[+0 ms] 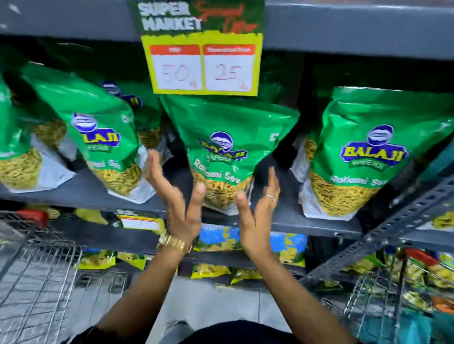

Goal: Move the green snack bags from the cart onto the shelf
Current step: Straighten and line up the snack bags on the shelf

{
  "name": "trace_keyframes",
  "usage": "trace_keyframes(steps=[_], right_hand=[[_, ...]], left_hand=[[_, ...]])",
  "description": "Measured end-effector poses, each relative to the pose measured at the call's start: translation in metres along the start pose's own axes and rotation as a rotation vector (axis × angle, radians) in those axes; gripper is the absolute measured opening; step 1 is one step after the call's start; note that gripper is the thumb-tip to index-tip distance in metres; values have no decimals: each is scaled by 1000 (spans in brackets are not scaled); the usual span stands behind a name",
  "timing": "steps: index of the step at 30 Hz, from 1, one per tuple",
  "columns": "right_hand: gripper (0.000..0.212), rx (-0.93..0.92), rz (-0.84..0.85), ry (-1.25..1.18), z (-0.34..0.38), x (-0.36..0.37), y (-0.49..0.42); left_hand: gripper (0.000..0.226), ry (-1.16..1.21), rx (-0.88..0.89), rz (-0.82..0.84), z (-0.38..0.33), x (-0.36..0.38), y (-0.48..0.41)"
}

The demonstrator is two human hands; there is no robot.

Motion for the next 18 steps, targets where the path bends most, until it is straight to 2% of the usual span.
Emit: trace_keyframes(steps=[4, 6, 8, 13, 15, 17, 18], right_hand=[[115, 58, -57, -25, -5, 18, -26], [117, 62, -60, -43, -7, 21, -36], [112, 48, -6, -42, -9, 19, -48], [48, 48, 80, -122, -22, 4, -73], [46, 68, 99, -153, -27, -1, -77], [59, 124, 109, -164, -29, -3, -77], [74, 138, 115, -158, -29, -3, -76]], left_hand=[[112, 111, -499, 39, 37, 11, -23], [110, 238, -666, 108, 45, 20, -30], [98, 373, -709, 209, 46, 31, -30], [89, 508, -686, 282, 38, 43, -13], [94, 536, -692, 246, 35, 43, -10], [85, 589, -719, 204, 33, 44, -11], [76, 608, -730, 192, 33, 46, -13]])
Point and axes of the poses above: each hand's wrist, its own y-axis away from the middle knuckle, its own x-axis out of the palm, z = x × y, the point moved 2 cm from there along -y, towards the middle knuckle, and after that the axes turned 1 degree about -z, right-handed, at the moved point
